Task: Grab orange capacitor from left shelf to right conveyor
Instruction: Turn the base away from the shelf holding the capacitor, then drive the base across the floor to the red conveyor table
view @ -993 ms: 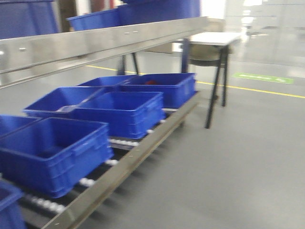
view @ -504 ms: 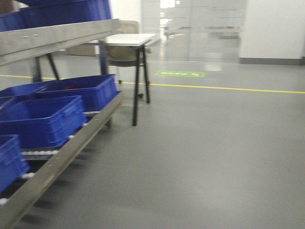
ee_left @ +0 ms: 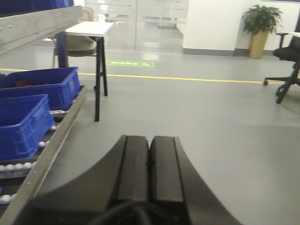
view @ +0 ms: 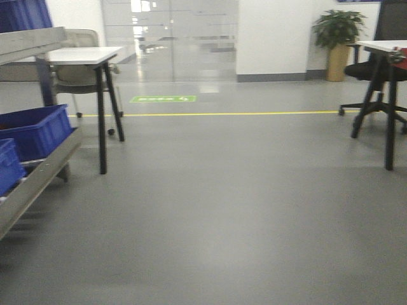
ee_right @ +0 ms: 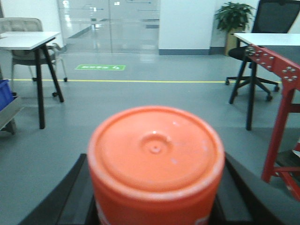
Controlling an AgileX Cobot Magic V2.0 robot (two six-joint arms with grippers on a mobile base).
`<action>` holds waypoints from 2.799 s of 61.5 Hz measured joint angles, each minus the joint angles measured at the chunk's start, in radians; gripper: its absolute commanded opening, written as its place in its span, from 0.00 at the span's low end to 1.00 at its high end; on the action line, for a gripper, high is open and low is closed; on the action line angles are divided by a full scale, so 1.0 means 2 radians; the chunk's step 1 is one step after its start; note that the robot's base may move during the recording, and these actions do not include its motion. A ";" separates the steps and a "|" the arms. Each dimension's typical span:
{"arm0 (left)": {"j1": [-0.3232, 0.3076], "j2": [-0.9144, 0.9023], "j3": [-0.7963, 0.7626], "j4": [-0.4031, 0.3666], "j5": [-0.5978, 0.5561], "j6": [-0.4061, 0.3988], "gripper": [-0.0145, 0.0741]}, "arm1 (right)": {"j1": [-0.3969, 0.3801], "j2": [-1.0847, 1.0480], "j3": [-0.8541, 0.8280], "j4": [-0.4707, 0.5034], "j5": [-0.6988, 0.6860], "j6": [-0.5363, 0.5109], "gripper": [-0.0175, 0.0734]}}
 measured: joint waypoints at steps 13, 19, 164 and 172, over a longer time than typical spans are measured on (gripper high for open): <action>0.000 0.000 0.000 0.000 0.000 0.000 0.02 | 0.000 0.000 0.000 0.000 0.000 0.000 0.25; 0.000 0.000 0.000 0.000 0.000 0.000 0.02 | 0.000 0.000 0.000 0.000 0.000 0.000 0.25; 0.000 0.000 0.000 0.000 0.000 0.000 0.02 | 0.000 0.000 0.001 0.000 0.000 0.000 0.25; 0.000 0.000 0.000 0.000 0.000 0.000 0.02 | 0.000 0.000 0.002 0.000 0.000 0.000 0.25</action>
